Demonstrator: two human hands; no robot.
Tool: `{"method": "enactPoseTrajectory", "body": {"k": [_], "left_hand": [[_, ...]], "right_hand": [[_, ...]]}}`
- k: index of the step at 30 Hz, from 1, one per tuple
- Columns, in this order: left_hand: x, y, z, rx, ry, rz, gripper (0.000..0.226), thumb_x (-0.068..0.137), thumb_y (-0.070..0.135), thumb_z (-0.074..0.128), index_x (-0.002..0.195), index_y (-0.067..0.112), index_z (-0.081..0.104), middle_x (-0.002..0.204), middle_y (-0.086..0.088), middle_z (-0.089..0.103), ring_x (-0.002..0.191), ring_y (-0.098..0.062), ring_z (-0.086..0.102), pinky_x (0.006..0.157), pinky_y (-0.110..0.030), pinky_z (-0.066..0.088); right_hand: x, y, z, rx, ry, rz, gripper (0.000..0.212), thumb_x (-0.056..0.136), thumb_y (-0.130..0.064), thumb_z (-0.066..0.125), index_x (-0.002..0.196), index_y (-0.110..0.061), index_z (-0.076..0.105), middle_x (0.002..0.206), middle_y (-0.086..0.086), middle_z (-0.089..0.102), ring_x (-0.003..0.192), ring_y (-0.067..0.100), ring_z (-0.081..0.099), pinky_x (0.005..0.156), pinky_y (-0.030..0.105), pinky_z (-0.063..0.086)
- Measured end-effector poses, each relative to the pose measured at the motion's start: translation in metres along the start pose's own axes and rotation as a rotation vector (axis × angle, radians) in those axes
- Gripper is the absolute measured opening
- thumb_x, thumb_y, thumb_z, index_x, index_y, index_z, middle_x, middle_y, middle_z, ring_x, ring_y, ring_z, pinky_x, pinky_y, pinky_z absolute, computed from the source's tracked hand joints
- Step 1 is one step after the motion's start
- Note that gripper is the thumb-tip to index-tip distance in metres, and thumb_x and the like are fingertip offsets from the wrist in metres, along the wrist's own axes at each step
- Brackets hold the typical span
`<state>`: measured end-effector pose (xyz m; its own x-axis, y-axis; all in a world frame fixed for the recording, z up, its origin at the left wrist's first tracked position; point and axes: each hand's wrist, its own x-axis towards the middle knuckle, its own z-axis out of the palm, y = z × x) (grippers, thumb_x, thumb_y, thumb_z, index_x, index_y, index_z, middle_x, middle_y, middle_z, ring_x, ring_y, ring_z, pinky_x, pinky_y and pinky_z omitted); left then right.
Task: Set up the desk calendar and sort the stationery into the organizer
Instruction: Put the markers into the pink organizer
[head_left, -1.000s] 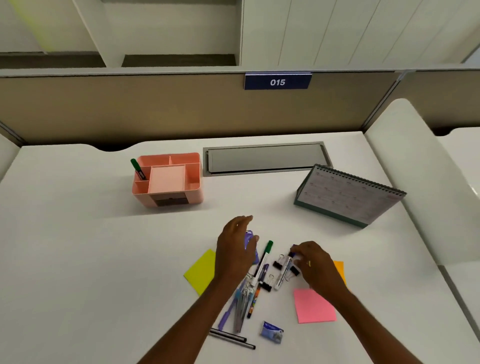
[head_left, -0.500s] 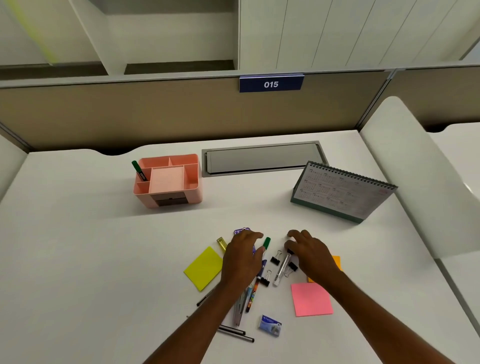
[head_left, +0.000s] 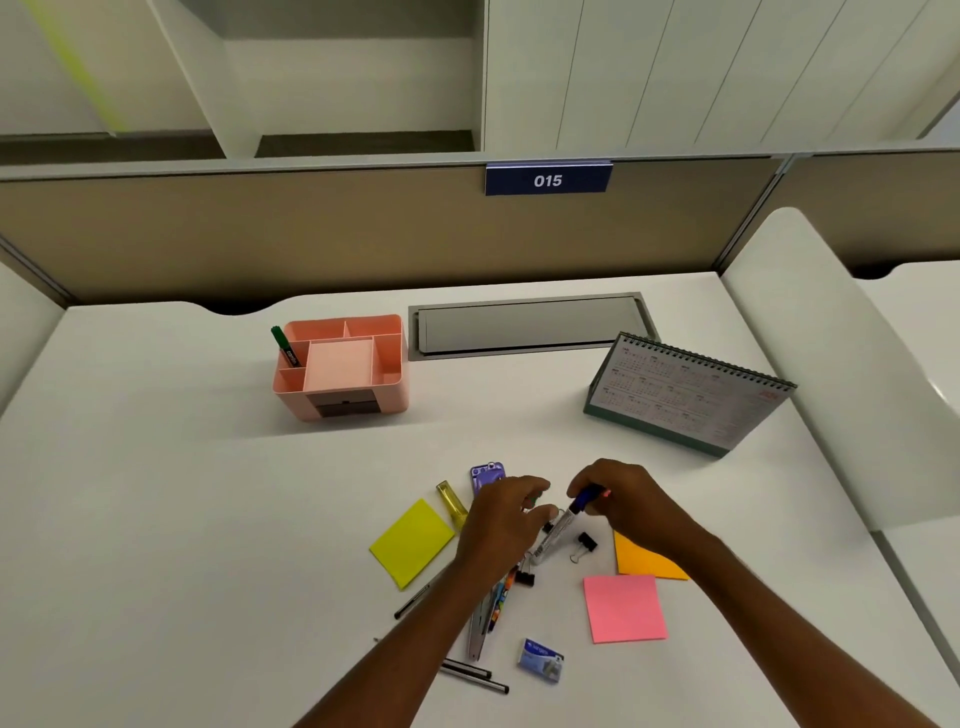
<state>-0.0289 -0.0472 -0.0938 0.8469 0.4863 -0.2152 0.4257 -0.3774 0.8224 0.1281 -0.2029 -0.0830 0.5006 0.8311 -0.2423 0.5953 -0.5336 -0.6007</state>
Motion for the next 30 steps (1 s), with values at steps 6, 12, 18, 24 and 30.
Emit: {"method": "enactPoseTrajectory", "body": {"k": [6,12,18,24,30], "left_hand": [[0.0,0.007,0.001,-0.155,-0.026,0.035,0.047,0.083,0.028,0.085,0.127,0.02,0.071,0.108,0.001,0.078,0.095,-0.007,0.074,0.09,-0.032,0.061],[-0.003,0.01,-0.016,-0.17,0.11,0.09,0.044,0.086,0.02,0.082,0.129,0.021,0.07,0.102,0.001,0.079,0.09,-0.007,0.074,0.088,-0.025,0.06],[0.0,0.007,-0.074,-0.262,0.273,0.044,0.038,0.091,0.021,0.078,0.127,0.03,0.07,0.092,0.007,0.077,0.085,-0.007,0.073,0.079,-0.02,0.059],[0.01,-0.008,-0.167,-0.156,0.54,0.095,0.031,0.092,0.02,0.076,0.123,0.018,0.073,0.104,0.003,0.077,0.09,-0.008,0.074,0.083,-0.023,0.061],[0.028,-0.023,-0.264,-0.042,0.81,0.093,0.027,0.091,0.022,0.073,0.117,0.015,0.077,0.103,-0.001,0.078,0.089,-0.014,0.075,0.084,-0.028,0.061]], "right_hand": [[0.003,-0.036,-0.006,0.187,0.059,0.027,0.028,0.086,0.009,0.071,0.097,-0.018,0.072,0.087,-0.005,0.074,0.081,0.005,0.07,0.073,0.017,0.057],[0.009,-0.055,-0.01,0.327,0.122,0.05,0.029,0.089,0.006,0.07,0.106,-0.017,0.07,0.088,-0.002,0.075,0.076,0.01,0.073,0.073,0.022,0.06],[0.008,-0.043,0.001,0.285,0.112,0.048,0.025,0.09,0.005,0.069,0.102,-0.017,0.073,0.083,-0.002,0.076,0.074,0.015,0.073,0.07,0.035,0.063],[0.002,-0.026,0.025,0.22,0.066,0.123,0.026,0.091,0.003,0.069,0.095,-0.022,0.072,0.077,-0.004,0.076,0.068,0.009,0.071,0.068,0.027,0.059],[-0.001,-0.02,0.042,0.187,0.046,0.183,0.028,0.093,0.003,0.066,0.091,-0.024,0.071,0.075,-0.001,0.075,0.063,0.007,0.069,0.058,0.018,0.053]]}}
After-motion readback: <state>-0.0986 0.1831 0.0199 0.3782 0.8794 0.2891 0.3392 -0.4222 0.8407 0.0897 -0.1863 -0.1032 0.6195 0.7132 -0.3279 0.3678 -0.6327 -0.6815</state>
